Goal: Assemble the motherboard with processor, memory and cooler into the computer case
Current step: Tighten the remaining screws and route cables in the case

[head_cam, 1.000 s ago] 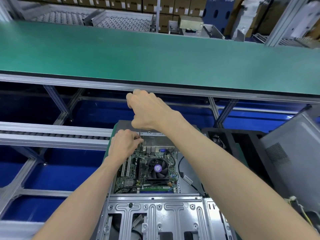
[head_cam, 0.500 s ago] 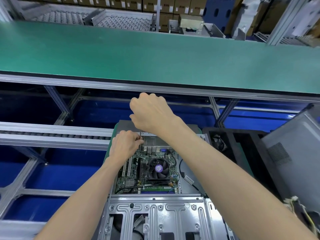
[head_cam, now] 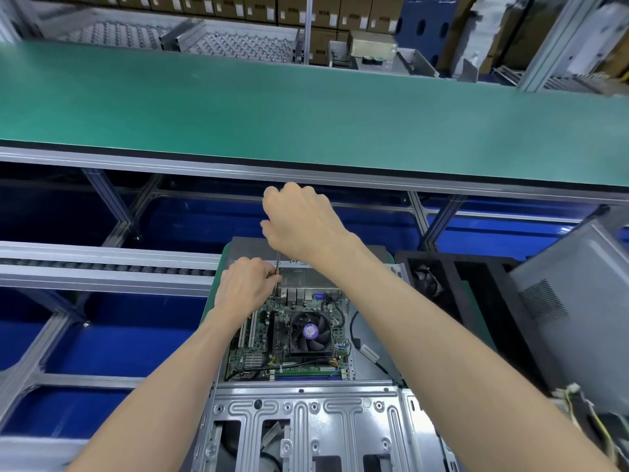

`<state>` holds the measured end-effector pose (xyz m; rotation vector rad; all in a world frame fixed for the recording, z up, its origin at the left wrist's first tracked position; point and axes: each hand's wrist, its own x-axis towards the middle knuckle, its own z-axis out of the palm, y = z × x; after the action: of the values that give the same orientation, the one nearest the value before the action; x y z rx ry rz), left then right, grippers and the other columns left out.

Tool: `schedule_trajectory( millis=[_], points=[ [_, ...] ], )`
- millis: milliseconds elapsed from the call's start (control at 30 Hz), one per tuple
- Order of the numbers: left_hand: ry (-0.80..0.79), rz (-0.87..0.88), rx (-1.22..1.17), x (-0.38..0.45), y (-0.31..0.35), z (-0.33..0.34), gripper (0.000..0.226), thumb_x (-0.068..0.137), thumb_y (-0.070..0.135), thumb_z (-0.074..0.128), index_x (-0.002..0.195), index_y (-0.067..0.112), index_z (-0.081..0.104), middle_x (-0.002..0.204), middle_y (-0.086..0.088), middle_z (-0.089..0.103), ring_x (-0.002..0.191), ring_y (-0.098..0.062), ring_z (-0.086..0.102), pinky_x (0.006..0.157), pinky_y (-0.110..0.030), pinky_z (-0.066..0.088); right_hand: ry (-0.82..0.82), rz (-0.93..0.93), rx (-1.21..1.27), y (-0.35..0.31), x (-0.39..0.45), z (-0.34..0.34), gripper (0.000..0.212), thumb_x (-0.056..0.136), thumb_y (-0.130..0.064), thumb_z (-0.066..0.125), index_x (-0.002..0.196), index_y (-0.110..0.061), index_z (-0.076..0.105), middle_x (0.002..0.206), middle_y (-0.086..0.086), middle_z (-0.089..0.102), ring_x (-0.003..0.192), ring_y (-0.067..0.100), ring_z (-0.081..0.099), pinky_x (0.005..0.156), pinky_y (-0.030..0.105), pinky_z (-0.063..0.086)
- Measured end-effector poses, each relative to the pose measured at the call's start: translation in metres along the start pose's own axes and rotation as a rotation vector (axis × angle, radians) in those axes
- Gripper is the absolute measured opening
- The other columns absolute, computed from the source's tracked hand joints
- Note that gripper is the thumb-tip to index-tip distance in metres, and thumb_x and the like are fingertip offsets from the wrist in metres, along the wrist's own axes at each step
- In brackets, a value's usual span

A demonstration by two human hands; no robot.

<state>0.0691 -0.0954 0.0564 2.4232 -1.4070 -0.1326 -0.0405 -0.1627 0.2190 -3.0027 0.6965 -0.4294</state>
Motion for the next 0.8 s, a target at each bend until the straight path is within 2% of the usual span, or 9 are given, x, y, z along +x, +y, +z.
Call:
schedule_trajectory(
  millis=[67,200,267,367,433,500,633,700,800],
  points=[
    [0.008,0.008,0.016,-0.001,0.001,0.000,0.028,0.090,0.039,0.065,0.073,0.017,0.072,0.060,0.000,0.056,0.069,-0.027,0.054,0.058,-0.033,0.045,0.024,0.009,-0.046,-0.001,-0.002,0.002,0.021,0.093,-0.020,0.058,0.085,-0.013,0.040,0.069,-0.002,0.028,0.069,0.027,0.042,0.058,0.035,0.029],
    [0.006,-0.009,0.011,-0.001,0.001,0.001,0.029,0.089,0.037,0.064,0.071,0.016,0.069,0.066,-0.005,0.063,0.074,-0.031,0.058,0.061,-0.036,0.052,-0.094,-0.065,0.077,0.002,0.001,-0.007,0.021,0.077,-0.013,0.064,0.093,-0.010,0.051,0.092,0.005,0.047,0.075,0.028,0.046,0.059,0.036,0.035],
    [0.000,-0.005,0.017,0.000,0.001,0.001,0.028,0.090,0.037,0.064,0.072,0.017,0.070,0.066,-0.005,0.063,0.073,-0.030,0.059,0.061,-0.036,0.052,-0.077,-0.045,0.057,0.001,0.001,-0.007,0.017,0.082,-0.012,0.062,0.089,-0.010,0.047,0.082,0.003,0.044,0.075,0.028,0.046,0.057,0.034,0.033],
    [-0.003,0.007,0.038,0.000,0.001,0.000,0.027,0.090,0.039,0.063,0.075,0.019,0.072,0.065,-0.004,0.063,0.071,-0.029,0.056,0.059,-0.034,0.049,-0.017,0.000,-0.048,0.001,0.002,-0.006,0.023,0.093,-0.020,0.058,0.085,-0.013,0.038,0.069,-0.003,0.026,0.073,0.028,0.042,0.061,0.036,0.032],
    [-0.006,0.006,0.043,0.000,0.002,-0.001,0.028,0.091,0.040,0.062,0.074,0.019,0.072,0.064,-0.002,0.060,0.072,-0.028,0.054,0.059,-0.034,0.049,-0.071,-0.038,0.001,0.003,0.004,-0.010,0.019,0.088,-0.019,0.061,0.089,-0.012,0.044,0.075,0.000,0.036,0.076,0.028,0.045,0.062,0.036,0.033],
    [-0.004,0.005,0.049,0.000,0.002,-0.001,0.029,0.091,0.040,0.062,0.074,0.018,0.071,0.062,-0.001,0.057,0.072,-0.028,0.054,0.059,-0.034,0.048,-0.123,-0.064,0.085,0.005,0.004,-0.013,0.021,0.081,-0.014,0.063,0.097,-0.009,0.050,0.090,0.004,0.050,0.079,0.028,0.049,0.060,0.034,0.034],
    [0.005,0.034,0.096,-0.001,0.002,0.001,0.029,0.090,0.039,0.062,0.071,0.019,0.069,0.060,0.001,0.055,0.066,-0.027,0.051,0.052,-0.031,0.036,-0.006,0.008,-0.059,0.002,0.000,-0.007,0.025,0.096,-0.028,0.058,0.092,-0.013,0.039,0.084,0.002,0.040,0.075,0.029,0.044,0.063,0.036,0.033],
    [-0.002,0.034,0.101,0.000,0.002,0.001,0.029,0.090,0.040,0.062,0.070,0.019,0.069,0.063,0.000,0.058,0.067,-0.028,0.054,0.052,-0.031,0.037,-0.016,-0.020,-0.049,0.003,0.000,-0.007,0.026,0.093,-0.029,0.061,0.092,-0.013,0.040,0.085,0.001,0.040,0.076,0.028,0.045,0.062,0.035,0.031],
    [-0.008,0.027,0.092,0.000,0.001,0.001,0.030,0.091,0.040,0.061,0.074,0.018,0.070,0.068,-0.002,0.063,0.071,-0.029,0.058,0.055,-0.032,0.042,-0.098,-0.076,0.071,0.005,0.003,-0.012,0.022,0.080,-0.015,0.064,0.097,-0.010,0.051,0.094,0.004,0.049,0.078,0.028,0.049,0.053,0.030,0.026]
  ],
)
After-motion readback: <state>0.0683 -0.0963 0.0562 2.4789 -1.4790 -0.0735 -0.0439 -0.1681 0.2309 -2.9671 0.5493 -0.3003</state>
